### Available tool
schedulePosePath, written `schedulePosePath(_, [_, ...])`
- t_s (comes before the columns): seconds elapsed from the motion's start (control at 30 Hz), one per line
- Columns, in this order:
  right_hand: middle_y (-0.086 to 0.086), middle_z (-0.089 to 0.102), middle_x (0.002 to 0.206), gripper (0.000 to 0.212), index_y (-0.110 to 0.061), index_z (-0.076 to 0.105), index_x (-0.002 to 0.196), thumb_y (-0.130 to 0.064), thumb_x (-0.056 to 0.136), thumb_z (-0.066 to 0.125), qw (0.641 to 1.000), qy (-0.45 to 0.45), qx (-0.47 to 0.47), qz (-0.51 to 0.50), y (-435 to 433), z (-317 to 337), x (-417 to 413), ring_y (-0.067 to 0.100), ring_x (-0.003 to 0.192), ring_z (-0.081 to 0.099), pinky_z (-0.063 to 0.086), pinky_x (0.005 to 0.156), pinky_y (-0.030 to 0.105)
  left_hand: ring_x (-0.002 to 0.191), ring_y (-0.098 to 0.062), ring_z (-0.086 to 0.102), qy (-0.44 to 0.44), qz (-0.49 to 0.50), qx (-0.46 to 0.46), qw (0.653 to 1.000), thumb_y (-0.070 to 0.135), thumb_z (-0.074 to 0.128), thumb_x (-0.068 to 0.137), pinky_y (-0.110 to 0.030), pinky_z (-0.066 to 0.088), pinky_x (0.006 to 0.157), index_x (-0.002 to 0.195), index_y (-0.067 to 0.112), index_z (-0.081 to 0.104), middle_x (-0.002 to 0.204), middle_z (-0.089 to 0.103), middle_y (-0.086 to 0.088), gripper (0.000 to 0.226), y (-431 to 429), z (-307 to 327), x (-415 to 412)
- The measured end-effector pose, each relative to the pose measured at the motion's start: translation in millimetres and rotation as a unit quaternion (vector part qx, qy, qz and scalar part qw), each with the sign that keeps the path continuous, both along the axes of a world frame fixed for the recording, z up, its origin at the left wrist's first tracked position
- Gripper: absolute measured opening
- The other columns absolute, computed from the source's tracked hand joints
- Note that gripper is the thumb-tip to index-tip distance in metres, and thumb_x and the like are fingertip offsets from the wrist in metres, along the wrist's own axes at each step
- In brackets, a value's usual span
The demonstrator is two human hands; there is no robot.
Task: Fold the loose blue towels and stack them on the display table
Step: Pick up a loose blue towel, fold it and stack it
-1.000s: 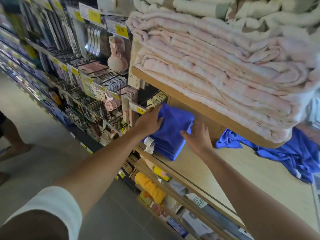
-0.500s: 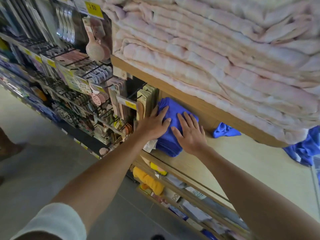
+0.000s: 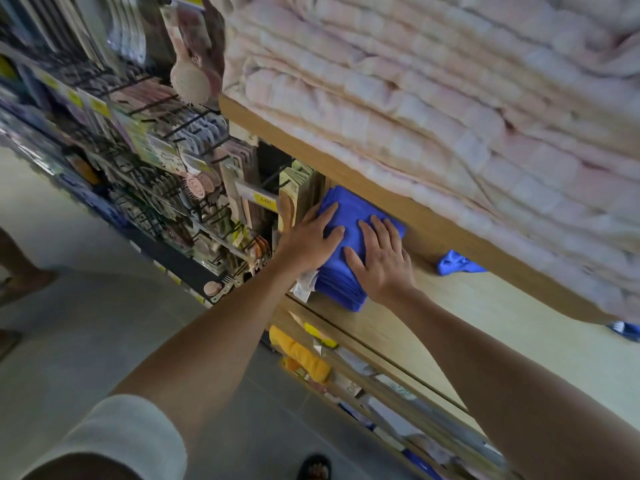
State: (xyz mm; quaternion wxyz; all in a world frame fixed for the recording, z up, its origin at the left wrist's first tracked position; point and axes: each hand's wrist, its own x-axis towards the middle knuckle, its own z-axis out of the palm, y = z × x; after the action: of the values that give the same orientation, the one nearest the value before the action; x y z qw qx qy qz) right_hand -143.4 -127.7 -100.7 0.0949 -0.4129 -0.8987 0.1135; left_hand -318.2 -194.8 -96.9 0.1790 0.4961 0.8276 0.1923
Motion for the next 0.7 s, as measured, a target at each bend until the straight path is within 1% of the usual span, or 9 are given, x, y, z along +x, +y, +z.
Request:
schedulePosePath(0.13, [-0.004,0.028,0.165,0.083,-0.034,0.019,0.158,-0.080,0.089,0.013,0.999,-0.036,-0.015,0.000,-2.8,7.3,-2.1,0.024,0.151,0.025,0.026,0.118,0.051,0.144,-0.035,0.037,0.008,0.002,-0.014,1.000,0.069,0.024,0.094,-0.052,0.035,0.113,0.158,0.045,0.008,0.169,0.012,0.002,0.070,-3.0,3.7,2.7])
schedulePosePath(0.23, [-0.003,0.027,0.166,0.082,-0.035,0.018,0.159,-0.079,0.090,0.016,0.997,-0.063,-0.040,0.019,1.9,22.4,1.9,0.026,0.152,0.026,0.024,0.118,0.053,0.151,-0.037,0.024,0.024,-0.004,-0.039,0.999,0.064,0.027,0.100,-0.053,0.032,0.116,0.159,0.043,0.005,0.170,0.006,0.001,0.067,-3.8,14.6,8.4])
schedulePosePath(0.3, [0.002,0.040,0.160,0.070,-0.031,0.032,0.155,-0.071,0.097,0.025,0.997,-0.049,-0.056,0.011,5.4,35.2,10.2,0.030,0.145,0.038,0.030,0.114,0.053,0.154,-0.038,0.008,0.055,-0.007,-0.071,0.996,0.063,0.027,0.101,-0.057,0.020,0.121,0.160,0.041,0.005,0.170,0.000,0.001,0.067,-5.9,27.7,12.8])
schedulePosePath(0.37, [0.011,0.062,0.135,0.059,-0.020,0.054,0.137,-0.061,0.102,0.029,0.996,0.037,-0.083,-0.025,5.9,44.7,29.3,0.036,0.126,0.056,0.039,0.102,0.045,0.155,-0.037,0.003,0.096,0.000,-0.058,0.994,0.058,0.033,0.103,-0.058,0.011,0.123,0.160,0.035,0.016,0.170,0.002,-0.001,0.064,-10.6,44.1,22.6])
schedulePosePath(0.43, [0.015,0.070,0.115,0.050,-0.011,0.065,0.116,-0.049,0.103,0.035,0.980,0.169,-0.088,-0.051,5.7,46.0,62.6,0.036,0.114,0.062,0.041,0.090,0.036,0.153,-0.034,0.016,0.128,-0.001,0.040,0.991,0.048,0.041,0.103,-0.054,0.020,0.122,0.153,0.027,0.037,0.165,0.020,-0.006,0.055,-17.9,58.1,42.4])
schedulePosePath(0.5, [0.014,0.069,0.124,0.037,-0.009,0.067,0.118,-0.035,0.105,0.043,0.967,0.230,-0.076,-0.075,5.6,39.2,106.9,0.032,0.120,0.059,0.043,0.095,0.036,0.141,-0.035,0.038,0.150,-0.059,0.173,0.972,0.037,0.048,0.101,-0.048,0.035,0.113,0.140,0.020,0.054,0.149,0.044,-0.010,0.044,-27.8,63.7,74.9])
schedulePosePath(0.57, [0.004,0.065,0.124,0.025,-0.016,0.068,0.116,-0.027,0.105,0.048,0.957,0.257,-0.079,-0.108,6.1,24.7,155.9,0.026,0.118,0.057,0.043,0.094,0.037,0.126,-0.031,0.051,0.159,-0.148,0.266,0.939,0.030,0.051,0.094,-0.041,0.043,0.103,0.129,0.019,0.062,0.131,0.056,-0.006,0.038,-31.5,58.1,115.3])
schedulePosePath(0.63, [0.000,0.063,0.123,0.023,-0.018,0.069,0.117,-0.024,0.104,0.050,0.949,0.258,-0.070,-0.167,7.8,8.3,206.4,0.024,0.116,0.058,0.044,0.100,0.039,0.120,-0.022,0.051,0.137,-0.217,0.290,0.922,0.027,0.054,0.089,-0.035,0.041,0.101,0.124,0.023,0.063,0.124,0.055,0.003,0.036,-22.6,47.3,155.7])
schedulePosePath(0.7, [0.002,0.062,0.130,0.027,-0.016,0.068,0.122,-0.026,0.103,0.052,0.948,0.211,-0.040,-0.237,11.3,-4.4,257.9,0.025,0.122,0.056,0.042,0.105,0.039,0.127,-0.020,0.048,0.098,-0.260,0.258,0.925,0.025,0.055,0.089,-0.034,0.038,0.109,0.127,0.021,0.062,0.132,0.054,0.003,0.039,-1.8,34.2,191.8])
